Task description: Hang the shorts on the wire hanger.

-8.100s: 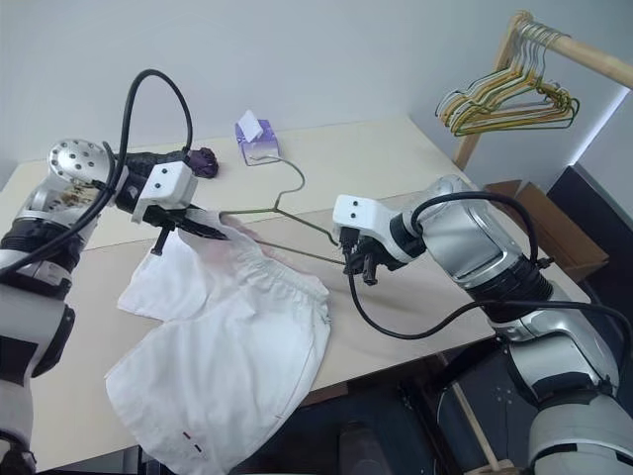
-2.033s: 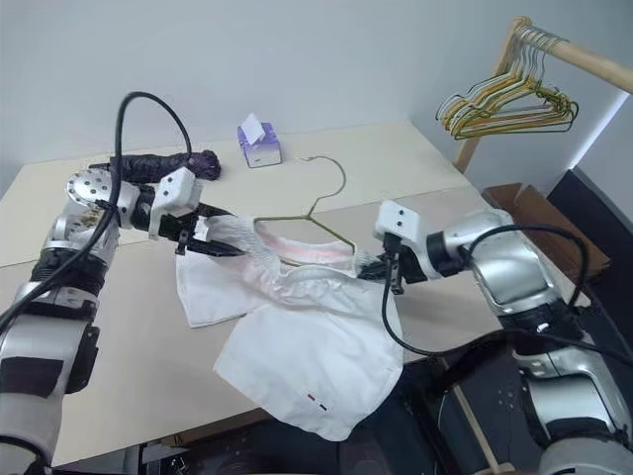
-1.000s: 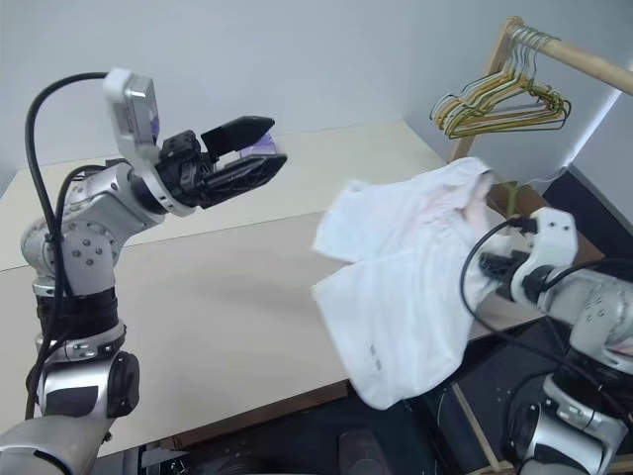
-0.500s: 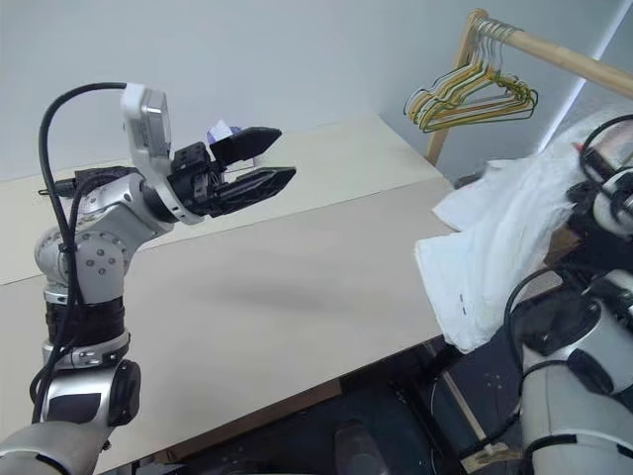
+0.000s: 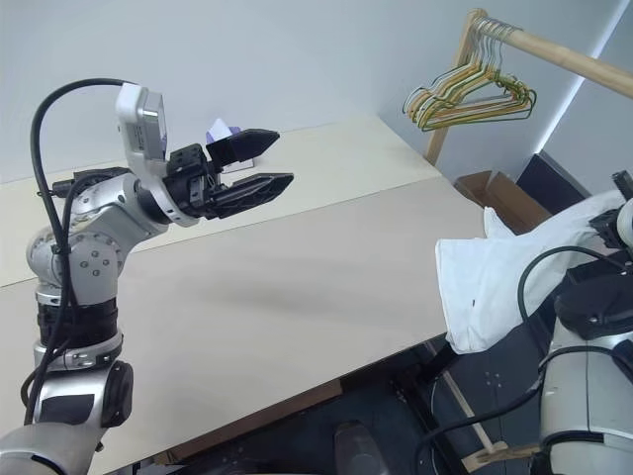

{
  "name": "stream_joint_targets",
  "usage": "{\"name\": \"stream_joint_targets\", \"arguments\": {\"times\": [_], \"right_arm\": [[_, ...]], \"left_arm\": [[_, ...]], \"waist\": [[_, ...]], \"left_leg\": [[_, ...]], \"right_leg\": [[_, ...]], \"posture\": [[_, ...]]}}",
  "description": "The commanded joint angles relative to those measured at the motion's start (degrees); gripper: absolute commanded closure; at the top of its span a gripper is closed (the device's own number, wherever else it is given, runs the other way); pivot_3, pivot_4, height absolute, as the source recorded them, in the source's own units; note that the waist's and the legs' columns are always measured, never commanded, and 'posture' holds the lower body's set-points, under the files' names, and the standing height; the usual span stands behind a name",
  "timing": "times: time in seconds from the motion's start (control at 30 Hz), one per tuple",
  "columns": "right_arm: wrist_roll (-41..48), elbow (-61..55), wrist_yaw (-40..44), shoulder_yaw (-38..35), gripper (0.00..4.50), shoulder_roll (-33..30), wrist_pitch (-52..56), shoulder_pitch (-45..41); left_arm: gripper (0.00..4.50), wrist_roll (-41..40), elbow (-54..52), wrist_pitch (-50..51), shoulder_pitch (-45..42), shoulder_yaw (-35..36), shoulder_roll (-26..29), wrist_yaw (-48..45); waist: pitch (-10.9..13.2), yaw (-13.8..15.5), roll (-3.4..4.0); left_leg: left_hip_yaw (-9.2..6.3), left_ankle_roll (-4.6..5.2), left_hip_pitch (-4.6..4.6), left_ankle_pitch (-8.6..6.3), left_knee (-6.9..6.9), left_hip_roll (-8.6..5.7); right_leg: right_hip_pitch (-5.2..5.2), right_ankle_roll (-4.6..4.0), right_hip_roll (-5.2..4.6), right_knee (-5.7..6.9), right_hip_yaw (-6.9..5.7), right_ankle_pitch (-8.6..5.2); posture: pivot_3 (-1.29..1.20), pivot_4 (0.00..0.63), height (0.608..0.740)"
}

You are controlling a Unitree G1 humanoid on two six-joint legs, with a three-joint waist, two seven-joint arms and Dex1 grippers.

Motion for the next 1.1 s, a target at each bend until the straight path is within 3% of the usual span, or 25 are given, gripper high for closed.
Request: {"name": "stream_joint_targets", "arguments": {"times": [0.03,0.13,0.33,0.47,0.63,0.87,1.1], "right_arm": [[0.82,0.22,1.16,1.4,4.5,-1.4,-3.0,1.33],[1.21,-1.8,2.94,4.44,4.5,-0.4,-3.16,3.53],[1.28,-8.51,4.18,6.97,2.74,2.22,-1.58,6.06],[0.01,-15.31,4.27,8.96,1.31,4.5,-0.74,8.96],[-2.18,-27.52,4.14,16.52,0.05,8.54,-2.44,15.94],[-11.16,-44.93,-0.73,30.88,0.05,15.68,-14.14,27.99],[-19.18,-50.37,-6.33,36.65,0.05,19.96,-27.18,34.82]], "left_arm": [[0.02,-0.63,-1.47,-1.0,-0.5,0.53,0.83,-0.31],[0.02,-0.7,-1.68,-0.9,-0.5,0.51,1.01,-0.34],[0.0,-0.68,-2.18,-0.85,-0.19,0.26,0.85,-0.01],[0.0,-0.78,-2.49,-0.57,0.08,0.38,0.92,0.37],[0.0,-0.66,-2.62,-0.57,0.35,0.43,1.11,0.55],[0.0,-0.51,-2.23,-0.72,0.11,0.31,1.48,0.23],[0.0,-0.36,-1.92,-1.04,0.0,0.16,1.76,-0.32]], "waist": [[0.0,-0.01,0.0],[0.0,-0.02,0.0],[-0.01,-0.03,0.01],[-0.02,0.0,0.04],[-0.06,0.04,0.09],[-0.26,-0.03,0.4],[-0.31,0.05,0.48]], "left_leg": [[0.0,0.0,0.0,0.0,0.0,0.0],[0.0,0.0,0.06,0.0,0.0,0.0],[0.01,0.09,0.62,-0.05,-0.2,-0.02],[-0.02,0.14,0.74,-0.09,-0.3,0.0],[-0.06,-0.02,0.68,0.0,-0.3,0.0],[-0.09,0.0,0.72,-0.01,-0.28,-0.02],[-0.2,0.0,0.67,-0.01,-0.29,-0.07]], "right_leg": [[0.01,0.0,0.0,0.0,0.0,0.0],[0.05,0.01,0.01,0.02,0.0,0.0],[0.62,0.05,0.0,-0.18,-0.02,-0.02],[0.75,0.06,0.02,-0.58,0.0,-0.02],[0.76,0.15,0.0,-0.47,0.05,0.04],[0.77,0.25,0.01,-0.46,0.08,0.09],[0.76,0.26,0.0,-0.49,0.08,0.1]], "posture": [[-0.35,0.002,0.74],[-0.35,0.001,0.74],[-0.34,0.004,0.74],[-0.34,0.005,0.74],[-0.34,0.007,0.74],[-0.34,0.004,0.74],[-0.34,0.001,0.74]]}}
